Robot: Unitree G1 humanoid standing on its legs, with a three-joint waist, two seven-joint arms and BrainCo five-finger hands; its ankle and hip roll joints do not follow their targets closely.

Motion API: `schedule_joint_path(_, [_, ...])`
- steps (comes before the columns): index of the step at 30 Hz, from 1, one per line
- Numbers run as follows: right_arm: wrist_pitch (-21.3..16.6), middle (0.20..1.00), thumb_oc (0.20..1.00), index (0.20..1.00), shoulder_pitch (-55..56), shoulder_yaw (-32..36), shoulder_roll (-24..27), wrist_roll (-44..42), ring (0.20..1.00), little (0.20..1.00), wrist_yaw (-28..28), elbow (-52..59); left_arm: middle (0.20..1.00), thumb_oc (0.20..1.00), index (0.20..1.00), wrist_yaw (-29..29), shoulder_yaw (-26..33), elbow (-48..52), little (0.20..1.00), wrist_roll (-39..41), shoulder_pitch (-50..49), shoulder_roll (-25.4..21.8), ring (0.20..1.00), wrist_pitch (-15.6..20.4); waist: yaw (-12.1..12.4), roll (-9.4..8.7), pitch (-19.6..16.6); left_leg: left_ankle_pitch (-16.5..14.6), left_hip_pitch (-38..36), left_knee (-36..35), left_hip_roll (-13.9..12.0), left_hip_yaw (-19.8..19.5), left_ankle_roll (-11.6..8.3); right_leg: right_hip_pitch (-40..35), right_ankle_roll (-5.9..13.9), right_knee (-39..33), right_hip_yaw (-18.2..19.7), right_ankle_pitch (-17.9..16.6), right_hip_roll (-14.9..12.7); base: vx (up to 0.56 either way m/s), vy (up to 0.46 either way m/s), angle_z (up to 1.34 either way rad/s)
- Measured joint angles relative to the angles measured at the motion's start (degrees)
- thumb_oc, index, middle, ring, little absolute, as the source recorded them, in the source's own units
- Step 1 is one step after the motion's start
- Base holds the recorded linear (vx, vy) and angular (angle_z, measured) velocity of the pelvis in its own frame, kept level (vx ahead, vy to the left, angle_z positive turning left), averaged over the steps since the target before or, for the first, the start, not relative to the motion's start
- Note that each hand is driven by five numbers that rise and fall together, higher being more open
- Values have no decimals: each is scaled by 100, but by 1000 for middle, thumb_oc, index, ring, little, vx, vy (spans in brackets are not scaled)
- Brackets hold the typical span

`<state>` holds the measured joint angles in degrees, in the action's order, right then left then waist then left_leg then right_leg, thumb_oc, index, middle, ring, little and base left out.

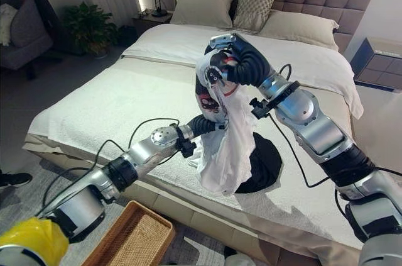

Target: Pick up clothes into the bucket

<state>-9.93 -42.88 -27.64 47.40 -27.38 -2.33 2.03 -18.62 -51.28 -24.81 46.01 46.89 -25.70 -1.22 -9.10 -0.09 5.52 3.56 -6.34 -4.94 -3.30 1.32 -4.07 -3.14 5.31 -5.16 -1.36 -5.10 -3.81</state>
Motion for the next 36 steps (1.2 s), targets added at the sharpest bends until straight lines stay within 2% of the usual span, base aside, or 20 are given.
schedule_joint_path(4, [-10,200,200,200,7,1,-45,195,200,200,44,-87,200,200,200,-44,5,15,200,227,-72,-235,200,-60,51,13,-8,-1,6,-1,-3,-5,-1,1,12,0,-2,12,0,0,0,0])
schedule_joint_path(8, [-47,200,200,200,240,53,-191,479,200,200,261,-343,200,200,200,387,376,44,200,139,-589,-343,200,219,116,26,-16,1,46,2,-5,-27,-1,28,14,1,-12,17,-8,-9,0,0])
schedule_joint_path(11, [-52,200,200,200,731,441,-203,625,200,200,316,-337,200,200,200,681,1157,320,200,19,-1172,-339,200,364,160,28,-17,0,87,3,-13,-89,1,57,2,0,-50,22,-9,-1,-3,7])
schedule_joint_path(12, [-35,200,200,200,878,477,-173,665,200,200,354,-407,200,200,200,799,1256,386,200,22,-1291,-451,200,481,221,30,-16,2,99,3,-14,-116,2,56,-3,0,-76,22,-7,6,-5,7])
schedule_joint_path(13, [-39,278,278,278,1006,538,-253,711,278,278,358,-459,200,200,200,833,1602,669,200,29,-1570,-571,200,491,244,34,-13,1,103,2,-19,-139,4,54,-4,0,-84,28,-3,-1,-3,7])
schedule_joint_path(14, [-41,529,529,529,1191,584,-292,767,529,529,362,-460,200,200,200,868,1969,938,200,50,-1879,-638,200,601,258,38,-9,0,105,2,-23,-145,4,55,-13,-1,-93,34,0,-2,2,4])
schedule_joint_path(15, [-40,633,633,633,1278,584,-308,774,633,633,362,-463,200,200,200,874,2052,1021,200,52,-1935,-686,200,613,273,43,-4,0,107,2,-24,-146,4,55,-14,-1,-98,34,3,-8,5,3])
schedule_joint_path(16, [-42,1000,1000,1000,1394,642,-416,772,1000,1000,364,-474,200,200,200,879,2238,1087,200,82,-2054,-718,200,614,355,58,5,0,108,2,-21,-147,4,55,-15,-1,-102,34,1,0,0,0])
schedule_joint_path(21, [-60,1000,1000,1000,1960,1486,-654,748,1000,1000,427,-698,200,200,200,1129,3521,1429,200,385,-3112,-840,200,745,431,119,105,-11,186,1,-2,-161,8,99,19,-3,-150,72,-29,-3,1,5])
schedule_joint_path(26, [-37,1000,1000,1000,2537,2132,-884,746,1000,1000,526,-1318,200,200,200,1504,4483,1548,200,321,-3736,-846,200,1039,580,111,264,-7,265,2,9,-229,6,134,19,-2,-233,79,-38,-17,13,9])
schedule_joint_path(28, [7,1000,1000,1000,2691,2156,-924,837,1000,1000,530,-1613,200,200,200,1707,4802,1607,200,-223,-3827,-870,200,1125,633,124,394,2,307,10,32,-306,15,147,15,-2,-272,78,-53,-64,21,13])
schedule_joint_path(29, [42,1000,1000,1000,2825,2262,-927,1062,1000,1000,534,-1740,200,200,200,1857,4999,1719,200,-753,-3857,-927,200,1202,677,116,506,3,333,29,40,-316,17,157,18,-1,-292,80,-62,-48,18,8])
schedule_joint_path(31, [48,1000,1000,1000,2872,2351,-996,1364,1000,1000,576,-2099,200,200,200,2115,5261,1767,200,-1472,-3910,-932,200,1444,699,135,578,7,521,95,87,-368,21,282,19,1,-358,75,-94,-71,25,14])
schedule_joint_path(36, [37,1000,1000,1000,2991,2453,-1280,1797,1000,1000,684,-2722,200,200,200,2373,5318,1732,200,-2165,-4126,-876,200,1592,705,161,878,6,848,302,177,-469,21,463,23,8,-421,50,-172,-83,41,12])
